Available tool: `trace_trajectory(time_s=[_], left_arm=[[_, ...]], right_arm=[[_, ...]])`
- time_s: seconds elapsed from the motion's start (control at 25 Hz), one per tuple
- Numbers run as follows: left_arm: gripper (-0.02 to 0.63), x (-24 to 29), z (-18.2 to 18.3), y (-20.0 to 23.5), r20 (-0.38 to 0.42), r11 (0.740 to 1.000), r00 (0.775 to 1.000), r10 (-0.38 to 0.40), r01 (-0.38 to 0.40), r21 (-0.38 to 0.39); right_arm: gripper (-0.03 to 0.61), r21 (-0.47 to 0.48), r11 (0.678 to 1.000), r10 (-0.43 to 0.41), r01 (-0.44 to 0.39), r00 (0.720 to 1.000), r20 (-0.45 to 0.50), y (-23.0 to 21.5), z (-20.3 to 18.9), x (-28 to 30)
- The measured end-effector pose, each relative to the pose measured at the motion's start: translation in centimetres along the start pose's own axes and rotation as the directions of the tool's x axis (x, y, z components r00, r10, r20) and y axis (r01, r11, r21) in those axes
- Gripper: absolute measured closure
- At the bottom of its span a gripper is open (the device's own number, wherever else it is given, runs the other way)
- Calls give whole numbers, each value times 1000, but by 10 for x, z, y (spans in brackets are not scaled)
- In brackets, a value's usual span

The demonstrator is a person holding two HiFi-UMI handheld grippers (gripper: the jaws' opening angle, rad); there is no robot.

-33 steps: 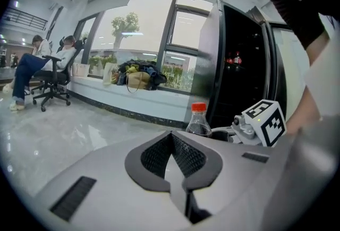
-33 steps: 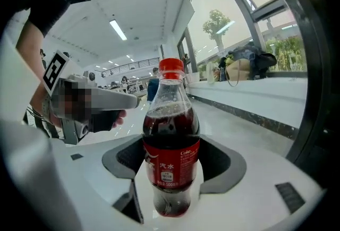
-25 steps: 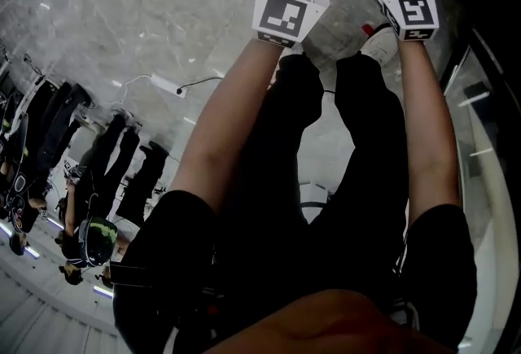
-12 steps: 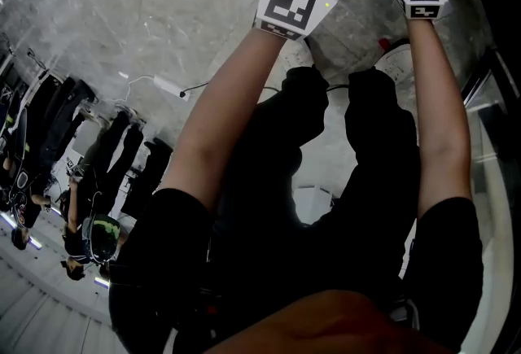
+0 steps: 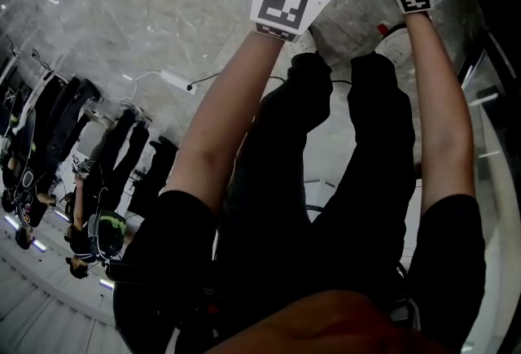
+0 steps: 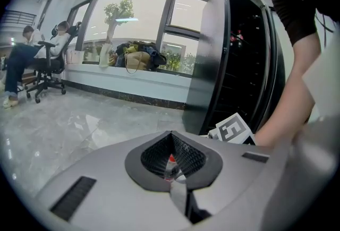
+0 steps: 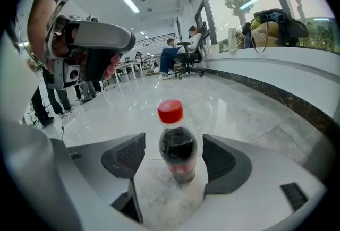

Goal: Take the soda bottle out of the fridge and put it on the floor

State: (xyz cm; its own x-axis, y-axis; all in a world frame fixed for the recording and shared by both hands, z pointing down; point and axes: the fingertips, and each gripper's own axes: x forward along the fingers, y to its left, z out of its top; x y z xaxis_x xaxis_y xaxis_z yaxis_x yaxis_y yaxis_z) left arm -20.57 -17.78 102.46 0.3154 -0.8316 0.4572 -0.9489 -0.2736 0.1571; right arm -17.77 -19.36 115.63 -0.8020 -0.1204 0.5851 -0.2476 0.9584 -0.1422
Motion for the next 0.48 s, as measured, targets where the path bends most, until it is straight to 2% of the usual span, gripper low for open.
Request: trace_trajectory(time_s=[0.08, 0.2, 0.28, 0.48], left_arm=[[612, -19, 27, -10, -1, 1000, 1000, -7, 7, 7], [612, -53, 75, -23, -9, 1000, 1000, -13, 13, 27], [612, -77, 112, -33, -4, 999, 1000, -20, 20, 28], [612, -145, 217, -78, 31, 997, 997, -67, 68, -31]], right_arm=[[262, 11, 1000, -18, 18, 1000, -9, 4, 21, -31], [262, 42, 999, -34, 33, 999, 22, 12, 73, -84], [262, 74, 996, -48, 43, 997, 68, 15, 118, -123], [263, 136, 986, -122, 95, 971, 207, 33, 246, -248]])
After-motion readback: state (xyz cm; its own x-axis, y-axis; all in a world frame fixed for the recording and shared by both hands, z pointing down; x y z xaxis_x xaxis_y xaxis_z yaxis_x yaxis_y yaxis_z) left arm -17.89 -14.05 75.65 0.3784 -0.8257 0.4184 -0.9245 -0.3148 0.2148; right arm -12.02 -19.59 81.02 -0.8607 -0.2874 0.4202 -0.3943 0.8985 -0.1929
